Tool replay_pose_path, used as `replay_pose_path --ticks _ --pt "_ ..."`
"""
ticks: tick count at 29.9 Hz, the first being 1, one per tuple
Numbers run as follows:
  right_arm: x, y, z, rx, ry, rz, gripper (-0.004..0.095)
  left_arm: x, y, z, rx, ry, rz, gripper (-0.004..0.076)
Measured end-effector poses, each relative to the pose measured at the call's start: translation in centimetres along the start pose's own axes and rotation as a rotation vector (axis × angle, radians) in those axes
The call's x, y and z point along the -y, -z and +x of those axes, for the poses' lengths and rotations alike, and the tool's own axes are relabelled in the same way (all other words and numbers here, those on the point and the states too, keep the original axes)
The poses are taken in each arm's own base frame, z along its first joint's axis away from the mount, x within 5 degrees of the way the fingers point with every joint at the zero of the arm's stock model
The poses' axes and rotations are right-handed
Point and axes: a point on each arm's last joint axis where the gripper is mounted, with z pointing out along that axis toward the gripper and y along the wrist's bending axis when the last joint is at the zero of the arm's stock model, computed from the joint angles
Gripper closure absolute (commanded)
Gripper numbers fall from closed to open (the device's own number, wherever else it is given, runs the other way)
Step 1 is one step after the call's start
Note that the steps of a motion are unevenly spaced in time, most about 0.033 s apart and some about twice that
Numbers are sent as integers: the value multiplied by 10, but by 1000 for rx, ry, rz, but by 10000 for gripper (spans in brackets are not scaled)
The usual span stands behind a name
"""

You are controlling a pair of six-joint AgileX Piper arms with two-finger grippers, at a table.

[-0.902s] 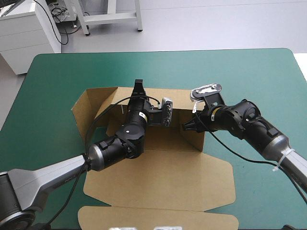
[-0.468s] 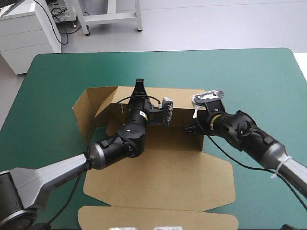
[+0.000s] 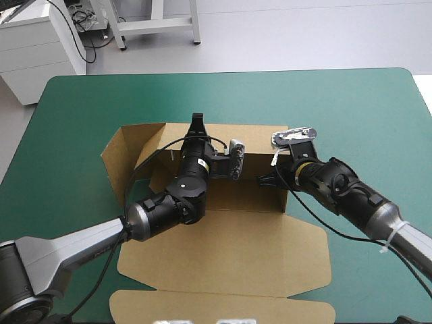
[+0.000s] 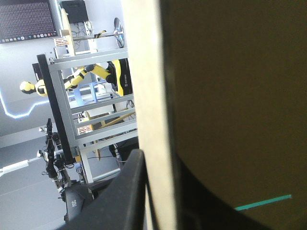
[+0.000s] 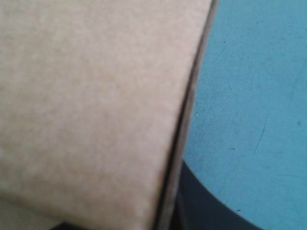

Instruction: Fold the box

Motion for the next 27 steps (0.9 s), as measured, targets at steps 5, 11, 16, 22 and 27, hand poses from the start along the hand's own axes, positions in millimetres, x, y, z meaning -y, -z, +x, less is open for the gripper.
replay_pose_path --ticks 5,11,16,22,27 --pt "0 -1 0 10 -6 4 919 9 8 -6 -47 -15 25 293" --pt "-2 -6 -3 56 -20 7 919 18 35 -24 -22 -27 41 286" --pt "-3 -11 -5 83 -14 16 923 17 70 -32 44 30 46 286" --pt "8 -21 -10 94 -45 42 927 13 108 -29 74 82 49 286" --pt "20 -18 -19 75 -60 94 927 6 131 -24 129 118 51 286"
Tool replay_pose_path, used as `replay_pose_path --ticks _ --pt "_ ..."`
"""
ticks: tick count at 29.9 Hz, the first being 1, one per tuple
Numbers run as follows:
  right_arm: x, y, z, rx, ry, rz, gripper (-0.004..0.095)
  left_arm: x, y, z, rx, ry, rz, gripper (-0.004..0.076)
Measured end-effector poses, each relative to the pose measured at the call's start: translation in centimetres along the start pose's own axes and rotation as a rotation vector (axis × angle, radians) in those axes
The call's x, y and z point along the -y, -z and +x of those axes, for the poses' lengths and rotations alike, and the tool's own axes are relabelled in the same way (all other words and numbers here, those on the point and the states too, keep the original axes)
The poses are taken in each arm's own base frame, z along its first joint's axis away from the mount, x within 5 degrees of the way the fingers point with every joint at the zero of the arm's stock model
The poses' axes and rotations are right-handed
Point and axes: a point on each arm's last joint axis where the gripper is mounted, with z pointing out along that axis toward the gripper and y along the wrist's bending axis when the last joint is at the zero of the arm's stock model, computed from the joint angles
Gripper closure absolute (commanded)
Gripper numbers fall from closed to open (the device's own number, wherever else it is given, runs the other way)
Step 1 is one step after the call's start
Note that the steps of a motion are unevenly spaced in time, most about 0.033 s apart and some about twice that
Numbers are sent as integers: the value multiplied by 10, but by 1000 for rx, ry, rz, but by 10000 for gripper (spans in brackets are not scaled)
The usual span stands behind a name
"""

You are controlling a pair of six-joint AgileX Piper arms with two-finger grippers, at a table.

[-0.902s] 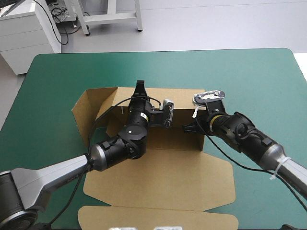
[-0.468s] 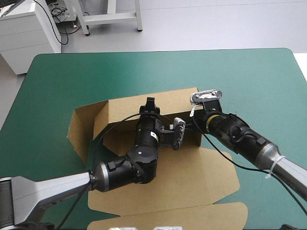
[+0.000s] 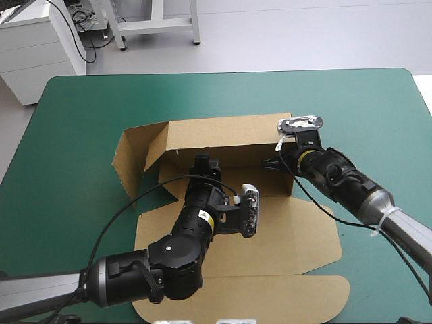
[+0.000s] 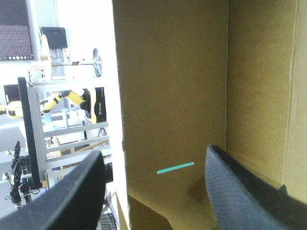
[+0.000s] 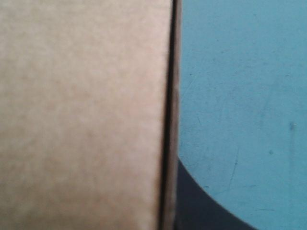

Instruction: Fold the box

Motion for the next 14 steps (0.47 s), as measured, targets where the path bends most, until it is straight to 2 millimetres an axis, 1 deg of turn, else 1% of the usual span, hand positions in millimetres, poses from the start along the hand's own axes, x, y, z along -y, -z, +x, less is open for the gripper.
replay_pose_path --ticks 3,7,12,14 --pt "2 9 -13 -14 21 32 927 -10 4 4 34 12 -38 309" --pt "4 24 -30 -25 47 65 927 -33 -1 14 42 63 -88 339" --pt "7 44 -51 -40 72 73 928 -75 -19 39 14 209 -122 340" --pt "13 50 -58 -50 63 67 928 -94 -26 55 -12 300 -125 340"
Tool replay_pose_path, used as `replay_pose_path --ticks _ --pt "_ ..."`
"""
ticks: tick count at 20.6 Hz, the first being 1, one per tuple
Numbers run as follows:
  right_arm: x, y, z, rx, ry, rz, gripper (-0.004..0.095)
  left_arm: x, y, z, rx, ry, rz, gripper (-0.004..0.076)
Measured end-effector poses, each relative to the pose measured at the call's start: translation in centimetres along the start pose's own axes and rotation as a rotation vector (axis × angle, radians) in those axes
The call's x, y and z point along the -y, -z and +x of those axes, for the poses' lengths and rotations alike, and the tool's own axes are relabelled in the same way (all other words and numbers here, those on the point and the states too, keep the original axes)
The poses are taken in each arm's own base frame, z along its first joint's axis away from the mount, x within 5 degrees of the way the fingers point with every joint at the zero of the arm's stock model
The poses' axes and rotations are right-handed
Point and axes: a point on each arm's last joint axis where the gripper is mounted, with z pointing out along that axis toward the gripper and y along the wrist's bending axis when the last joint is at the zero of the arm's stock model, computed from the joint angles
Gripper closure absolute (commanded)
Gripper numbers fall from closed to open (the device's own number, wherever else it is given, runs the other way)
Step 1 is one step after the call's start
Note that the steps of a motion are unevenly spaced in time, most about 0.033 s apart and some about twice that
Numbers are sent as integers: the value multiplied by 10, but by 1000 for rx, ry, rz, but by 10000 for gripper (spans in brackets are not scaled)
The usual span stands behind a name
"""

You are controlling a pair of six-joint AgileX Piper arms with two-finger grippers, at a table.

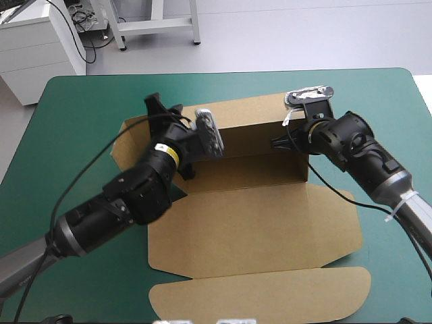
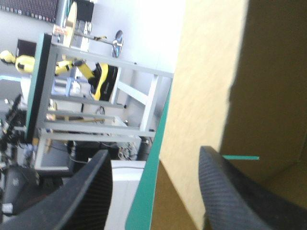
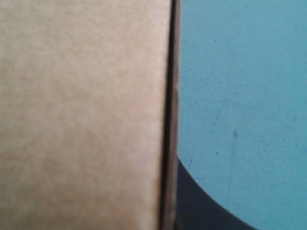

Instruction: Fold the box

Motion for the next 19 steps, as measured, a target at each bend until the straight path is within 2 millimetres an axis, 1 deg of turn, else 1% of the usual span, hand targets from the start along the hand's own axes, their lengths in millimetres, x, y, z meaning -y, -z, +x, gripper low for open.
replay_pose_path --ticks 1,2,3,4,5,6,7,8,9,10,13,15,16,19 --pt "4 1 -2 -14 -13 -4 928 -8 -3 5 -15 44 5 339" --pt "9 3 -6 -24 -18 -10 928 -21 -8 13 -40 97 -2 339" --pt "14 2 -8 -47 -34 -15 928 -29 -11 19 -58 140 6 339" --pt "24 0 -11 -92 -53 -27 928 -47 -16 34 -101 236 12 339" --pt "30 -2 -13 -118 -64 -34 928 -54 -18 40 -118 274 16 339" --pt "41 -6 -16 -165 -79 -43 928 -68 -23 58 -161 372 27 339" --pt "47 -9 -18 -190 -82 -49 928 -72 -25 65 -175 407 36 339" --pt "57 -16 -22 -248 -91 -58 928 -77 -29 81 -213 493 72 339" --pt "62 -20 -23 -276 -96 -59 928 -78 -30 87 -223 534 99 339" --pt "68 -30 -27 -310 -95 -57 928 -82 -33 103 -253 625 147 339" --pt "73 -66 -38 -346 -75 -60 928 -89 -35 128 -275 762 220 339" --pt "72 -96 -42 -375 -72 -68 928 -90 -35 137 -281 803 236 340" --pt "71 -110 -43 -389 -72 -71 928 -88 -35 139 -287 808 246 340" --pt "72 -140 -56 -363 -69 -70 928 -72 -34 146 -284 826 263 340"
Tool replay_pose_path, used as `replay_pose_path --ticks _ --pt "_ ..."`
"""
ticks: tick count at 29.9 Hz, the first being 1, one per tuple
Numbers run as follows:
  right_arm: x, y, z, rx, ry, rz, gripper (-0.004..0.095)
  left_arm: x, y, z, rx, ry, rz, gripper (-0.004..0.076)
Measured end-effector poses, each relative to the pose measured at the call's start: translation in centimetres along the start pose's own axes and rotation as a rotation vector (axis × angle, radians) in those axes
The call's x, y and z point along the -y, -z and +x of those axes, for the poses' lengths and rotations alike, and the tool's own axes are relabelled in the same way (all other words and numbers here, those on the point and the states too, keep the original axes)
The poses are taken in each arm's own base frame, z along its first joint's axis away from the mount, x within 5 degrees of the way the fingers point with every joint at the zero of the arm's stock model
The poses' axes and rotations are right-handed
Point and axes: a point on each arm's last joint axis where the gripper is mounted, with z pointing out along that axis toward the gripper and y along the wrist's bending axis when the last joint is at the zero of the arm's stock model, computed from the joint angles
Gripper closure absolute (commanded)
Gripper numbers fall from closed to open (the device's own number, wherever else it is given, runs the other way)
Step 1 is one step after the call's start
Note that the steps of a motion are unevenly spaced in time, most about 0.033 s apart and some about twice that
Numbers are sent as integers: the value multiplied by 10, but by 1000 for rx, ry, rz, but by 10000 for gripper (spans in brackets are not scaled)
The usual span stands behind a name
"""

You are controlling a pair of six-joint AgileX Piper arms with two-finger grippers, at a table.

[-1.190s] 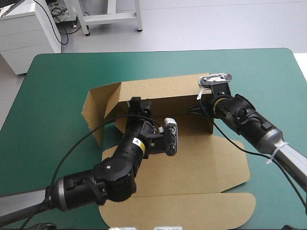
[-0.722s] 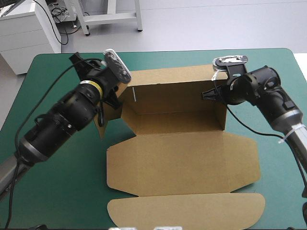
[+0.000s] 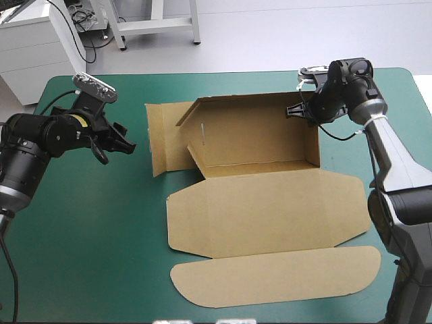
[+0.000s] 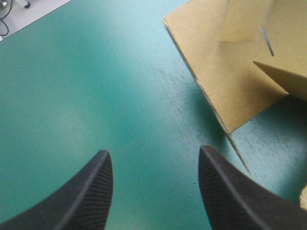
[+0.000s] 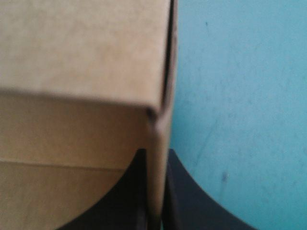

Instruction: Fold the box

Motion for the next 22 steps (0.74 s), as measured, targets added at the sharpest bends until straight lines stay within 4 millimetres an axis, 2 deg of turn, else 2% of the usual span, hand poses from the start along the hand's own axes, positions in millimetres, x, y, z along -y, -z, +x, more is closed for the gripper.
replay_pose_path --ticks 5,8,16,18,22 --pt "4 -47 -24 44 -6 5 928 9 4 22 40 15 7 340" --pt "5 -71 -27 24 3 5 928 13 13 36 83 16 -7 340" --pt "5 -71 -23 30 17 5 928 29 42 81 198 41 -25 341" --pt "6 -71 -18 43 20 6 928 34 48 96 221 45 -30 352" --pt "6 -60 5 14 21 14 928 43 62 123 285 48 -49 381"
